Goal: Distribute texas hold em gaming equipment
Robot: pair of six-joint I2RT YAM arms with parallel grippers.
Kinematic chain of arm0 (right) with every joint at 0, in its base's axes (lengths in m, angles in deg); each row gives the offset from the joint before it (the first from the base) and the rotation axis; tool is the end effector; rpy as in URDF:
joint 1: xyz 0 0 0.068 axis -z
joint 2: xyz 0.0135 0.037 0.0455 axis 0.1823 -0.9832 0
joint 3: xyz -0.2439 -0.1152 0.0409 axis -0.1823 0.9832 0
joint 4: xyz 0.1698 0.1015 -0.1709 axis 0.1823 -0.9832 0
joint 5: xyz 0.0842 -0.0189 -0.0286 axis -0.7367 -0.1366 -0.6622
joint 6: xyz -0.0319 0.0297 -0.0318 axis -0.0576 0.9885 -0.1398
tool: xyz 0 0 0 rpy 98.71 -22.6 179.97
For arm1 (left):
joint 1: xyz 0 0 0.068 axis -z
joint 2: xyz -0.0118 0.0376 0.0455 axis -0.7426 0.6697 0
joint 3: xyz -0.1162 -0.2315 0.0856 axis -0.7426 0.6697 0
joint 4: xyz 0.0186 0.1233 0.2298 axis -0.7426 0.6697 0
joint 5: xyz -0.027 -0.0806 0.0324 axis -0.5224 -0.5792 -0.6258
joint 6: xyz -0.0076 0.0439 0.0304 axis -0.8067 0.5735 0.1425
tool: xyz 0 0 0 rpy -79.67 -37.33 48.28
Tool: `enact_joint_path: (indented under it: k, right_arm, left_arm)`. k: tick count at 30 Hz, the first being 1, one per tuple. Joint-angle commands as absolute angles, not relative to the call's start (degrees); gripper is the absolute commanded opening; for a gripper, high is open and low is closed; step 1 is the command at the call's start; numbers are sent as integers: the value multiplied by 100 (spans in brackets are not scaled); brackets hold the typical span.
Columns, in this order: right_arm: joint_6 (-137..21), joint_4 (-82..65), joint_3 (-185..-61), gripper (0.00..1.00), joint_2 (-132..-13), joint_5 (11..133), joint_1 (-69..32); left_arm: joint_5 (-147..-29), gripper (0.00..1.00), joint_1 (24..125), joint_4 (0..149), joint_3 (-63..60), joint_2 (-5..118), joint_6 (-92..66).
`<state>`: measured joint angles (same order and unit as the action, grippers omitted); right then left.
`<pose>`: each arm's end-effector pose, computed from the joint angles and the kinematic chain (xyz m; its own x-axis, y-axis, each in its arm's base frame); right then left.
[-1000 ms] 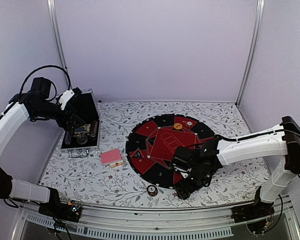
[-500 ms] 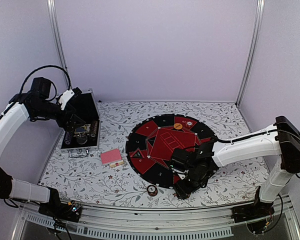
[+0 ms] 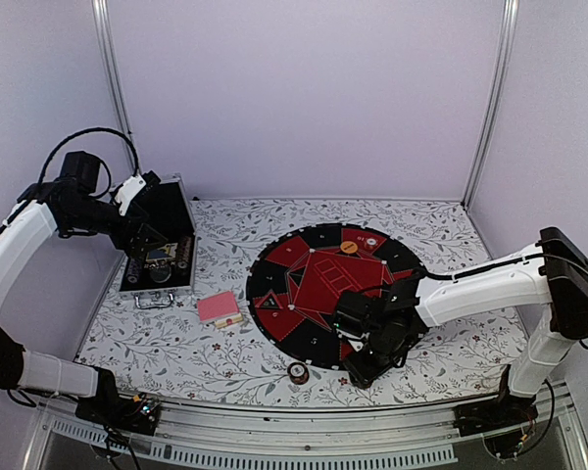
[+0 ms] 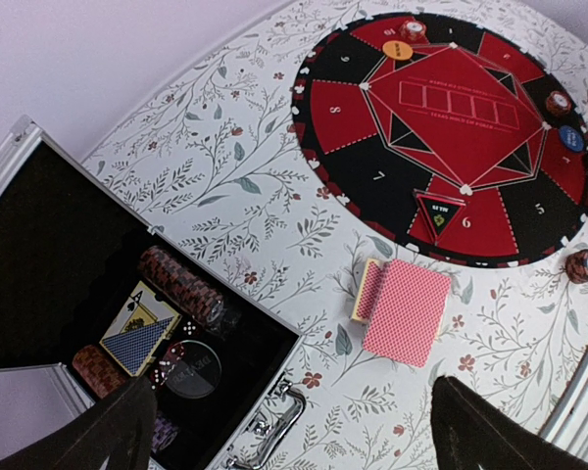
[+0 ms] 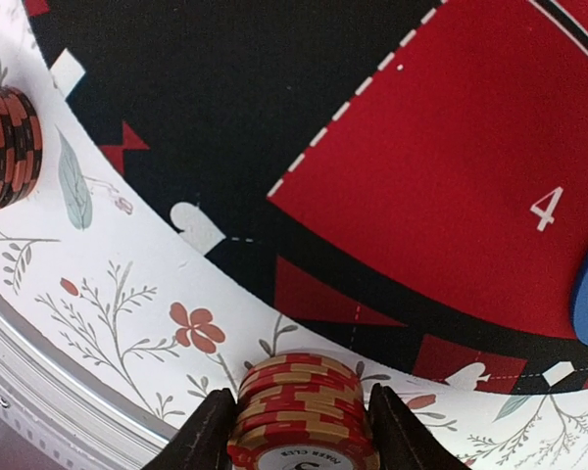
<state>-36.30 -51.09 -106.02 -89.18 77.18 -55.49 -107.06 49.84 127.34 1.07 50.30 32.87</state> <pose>0.1200 0.2727 0.1563 -0.7913 -0.6043 -0.0933 -0.6112 0.7862 0.0914 0.2381 -0.0243 0.3417 -0.4480 0.5145 -0.7312 0.7013 0.7095 0.0696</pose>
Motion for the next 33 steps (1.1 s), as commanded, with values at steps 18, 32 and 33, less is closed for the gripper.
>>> enact_joint_path:
  k: [18, 32, 33]
  right_arm:
    - [-3877, -5891, -11617, 31, -8872, 8150, -5560]
    - [-4618, -5887, -14010, 31, -10672, 8242, -5435]
    - [-4675, -5843, -14203, 31, -10817, 8220, -5411]
  left_arm:
    - [-10760, 100, 5050, 12822, -12, 4903, 3291]
    - [-10827, 100, 5050, 12740, 135, 4793, 3234]
    - [-10848, 100, 5050, 12726, 137, 4788, 3221]
